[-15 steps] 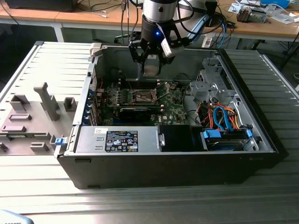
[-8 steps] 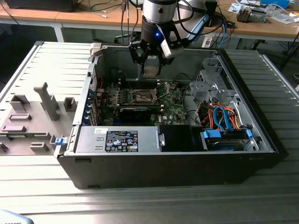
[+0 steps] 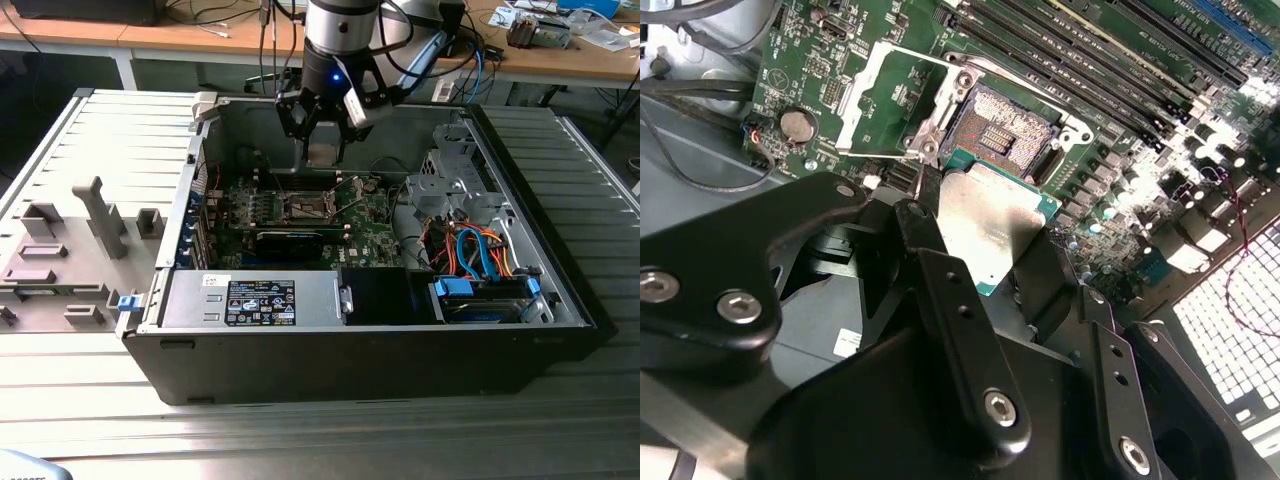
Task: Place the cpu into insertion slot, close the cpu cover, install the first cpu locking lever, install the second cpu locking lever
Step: 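Place the cpu into insertion slot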
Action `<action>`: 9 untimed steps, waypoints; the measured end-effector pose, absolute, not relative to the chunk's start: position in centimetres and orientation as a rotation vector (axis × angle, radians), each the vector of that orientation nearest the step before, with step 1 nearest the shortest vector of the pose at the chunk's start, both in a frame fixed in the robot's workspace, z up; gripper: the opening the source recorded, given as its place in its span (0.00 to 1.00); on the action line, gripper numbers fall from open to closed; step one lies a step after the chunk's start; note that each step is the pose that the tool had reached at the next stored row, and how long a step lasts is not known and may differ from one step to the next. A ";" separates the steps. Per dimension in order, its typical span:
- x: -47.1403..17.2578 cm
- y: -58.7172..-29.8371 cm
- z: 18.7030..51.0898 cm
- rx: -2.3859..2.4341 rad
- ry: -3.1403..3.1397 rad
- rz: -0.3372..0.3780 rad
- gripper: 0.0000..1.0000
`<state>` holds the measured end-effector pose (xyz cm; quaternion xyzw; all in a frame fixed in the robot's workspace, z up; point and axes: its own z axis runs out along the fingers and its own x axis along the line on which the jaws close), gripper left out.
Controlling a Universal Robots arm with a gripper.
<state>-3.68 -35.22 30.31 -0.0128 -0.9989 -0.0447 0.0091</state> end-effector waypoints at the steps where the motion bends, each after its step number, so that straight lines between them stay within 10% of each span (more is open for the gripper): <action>1: -3.7 -35.2 30.3 -0.040 -3.120 -0.140 0.54; 9: -3.7 -35.2 30.2 -0.040 -3.120 -0.140 0.54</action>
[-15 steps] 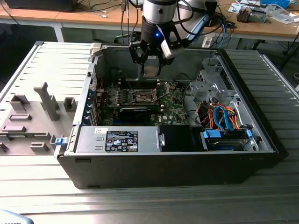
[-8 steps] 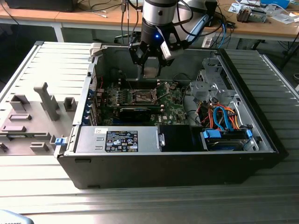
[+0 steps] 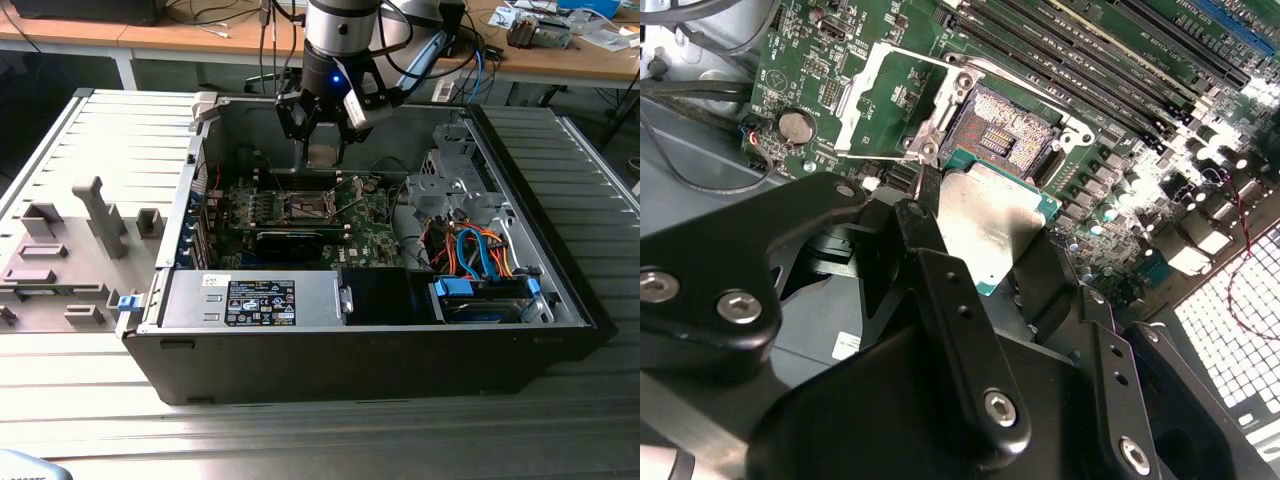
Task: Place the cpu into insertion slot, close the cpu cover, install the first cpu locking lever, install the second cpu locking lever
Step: 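Place the cpu into insertion slot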
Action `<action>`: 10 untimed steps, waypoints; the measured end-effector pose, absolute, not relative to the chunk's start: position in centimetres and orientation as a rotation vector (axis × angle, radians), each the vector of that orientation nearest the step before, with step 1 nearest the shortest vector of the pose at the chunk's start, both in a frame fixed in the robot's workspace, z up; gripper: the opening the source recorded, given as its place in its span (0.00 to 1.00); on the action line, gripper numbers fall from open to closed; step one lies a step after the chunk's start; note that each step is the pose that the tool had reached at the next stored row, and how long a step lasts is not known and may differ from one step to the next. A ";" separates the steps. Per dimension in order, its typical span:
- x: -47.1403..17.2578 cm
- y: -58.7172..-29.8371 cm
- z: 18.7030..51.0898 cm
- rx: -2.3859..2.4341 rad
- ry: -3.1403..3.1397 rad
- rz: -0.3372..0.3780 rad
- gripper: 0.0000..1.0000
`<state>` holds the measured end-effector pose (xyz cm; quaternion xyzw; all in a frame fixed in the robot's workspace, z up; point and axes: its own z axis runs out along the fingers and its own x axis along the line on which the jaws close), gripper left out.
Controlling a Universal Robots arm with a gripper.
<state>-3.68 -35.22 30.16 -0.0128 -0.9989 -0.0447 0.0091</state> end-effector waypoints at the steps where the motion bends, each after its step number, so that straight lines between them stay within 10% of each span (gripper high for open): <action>1: -3.7 -35.2 30.2 -0.040 -3.120 -0.140 0.54; 10: -3.7 -35.2 30.1 -0.078 -3.120 -0.140 0.54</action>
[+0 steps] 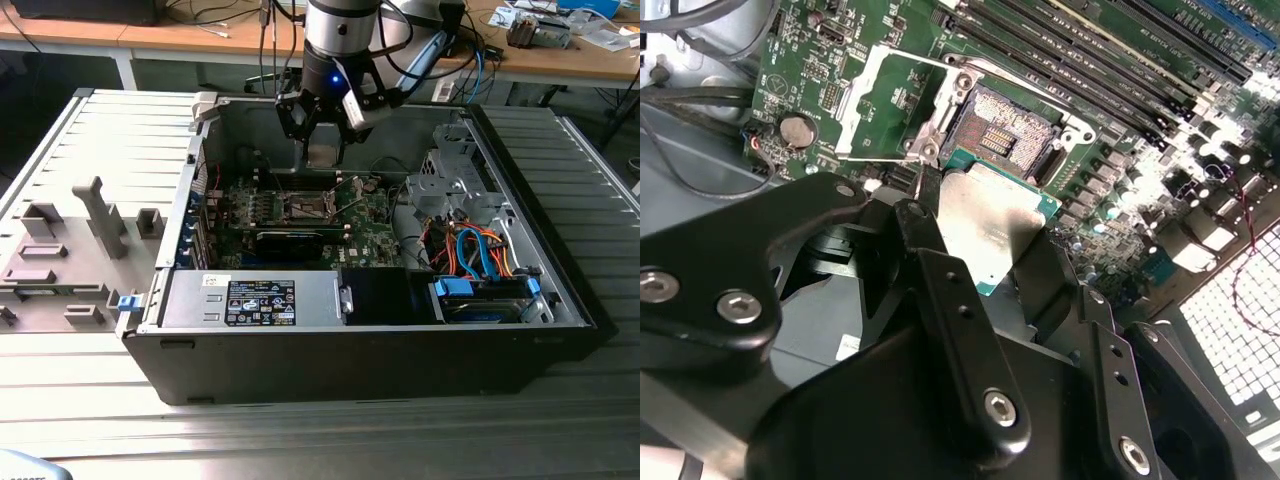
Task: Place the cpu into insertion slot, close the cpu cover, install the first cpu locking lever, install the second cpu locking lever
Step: 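Place the cpu into insertion slot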
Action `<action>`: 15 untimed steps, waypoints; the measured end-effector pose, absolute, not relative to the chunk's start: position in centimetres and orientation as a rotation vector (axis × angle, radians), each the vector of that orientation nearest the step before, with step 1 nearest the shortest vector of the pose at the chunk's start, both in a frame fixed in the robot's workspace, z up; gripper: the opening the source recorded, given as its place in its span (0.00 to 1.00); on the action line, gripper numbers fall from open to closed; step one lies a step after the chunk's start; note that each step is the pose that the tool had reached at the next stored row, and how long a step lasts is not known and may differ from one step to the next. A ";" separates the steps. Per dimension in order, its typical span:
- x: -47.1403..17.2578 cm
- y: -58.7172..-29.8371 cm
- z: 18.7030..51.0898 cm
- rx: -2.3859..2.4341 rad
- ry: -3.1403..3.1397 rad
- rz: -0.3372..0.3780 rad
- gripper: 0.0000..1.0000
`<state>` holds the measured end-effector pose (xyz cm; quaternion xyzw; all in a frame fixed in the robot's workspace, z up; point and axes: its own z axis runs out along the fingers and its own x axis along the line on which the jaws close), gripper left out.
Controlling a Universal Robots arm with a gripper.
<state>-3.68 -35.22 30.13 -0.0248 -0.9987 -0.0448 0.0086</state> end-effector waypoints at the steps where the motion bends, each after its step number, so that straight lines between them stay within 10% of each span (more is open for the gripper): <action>1: -3.7 -35.2 30.1 -0.086 -3.120 -0.140 0.54; 15: -3.7 -35.2 30.1 -0.151 -3.120 -0.140 0.54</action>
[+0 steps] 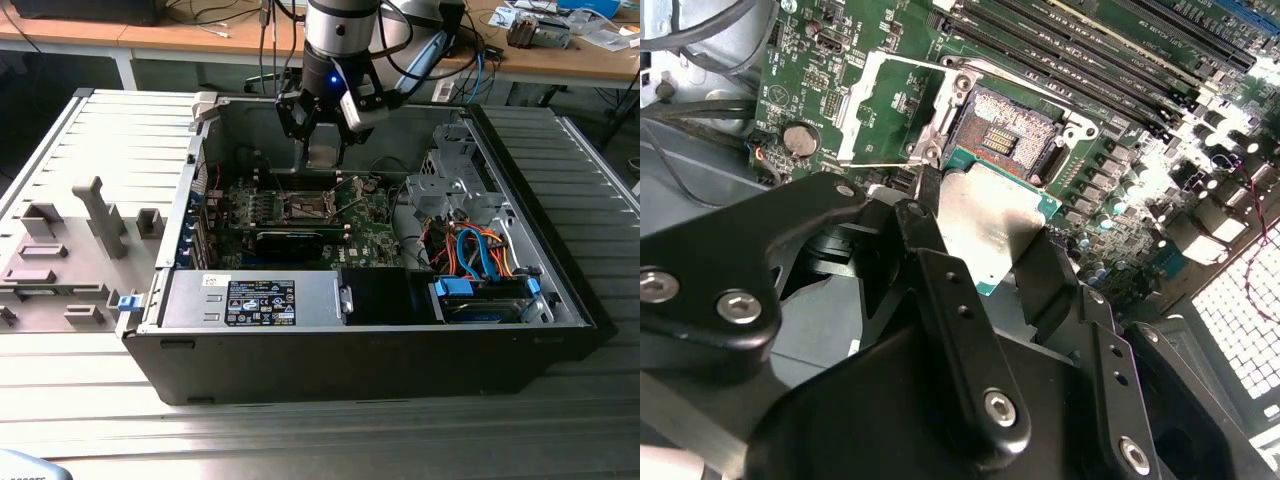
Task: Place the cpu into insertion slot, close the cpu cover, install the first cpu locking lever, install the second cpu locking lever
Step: 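Place the cpu into insertion slot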
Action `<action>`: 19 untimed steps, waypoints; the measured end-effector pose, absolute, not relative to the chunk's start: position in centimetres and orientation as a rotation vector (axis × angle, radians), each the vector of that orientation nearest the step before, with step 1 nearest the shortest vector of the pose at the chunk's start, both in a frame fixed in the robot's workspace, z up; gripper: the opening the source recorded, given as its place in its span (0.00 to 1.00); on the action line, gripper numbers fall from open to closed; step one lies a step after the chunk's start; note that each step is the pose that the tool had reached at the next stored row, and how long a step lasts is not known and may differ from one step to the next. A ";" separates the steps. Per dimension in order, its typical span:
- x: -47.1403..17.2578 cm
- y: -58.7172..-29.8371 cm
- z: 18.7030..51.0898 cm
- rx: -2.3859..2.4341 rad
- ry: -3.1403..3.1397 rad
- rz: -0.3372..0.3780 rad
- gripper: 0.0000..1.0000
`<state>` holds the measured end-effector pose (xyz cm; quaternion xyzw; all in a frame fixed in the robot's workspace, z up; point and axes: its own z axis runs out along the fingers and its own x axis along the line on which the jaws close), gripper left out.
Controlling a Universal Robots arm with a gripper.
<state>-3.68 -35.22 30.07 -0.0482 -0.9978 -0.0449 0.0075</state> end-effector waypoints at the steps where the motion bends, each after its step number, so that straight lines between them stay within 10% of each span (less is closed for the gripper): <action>1: -3.7 -35.2 30.1 -0.154 -3.120 -0.141 0.54; 19: -3.7 -35.2 30.0 -0.222 -3.118 -0.141 0.54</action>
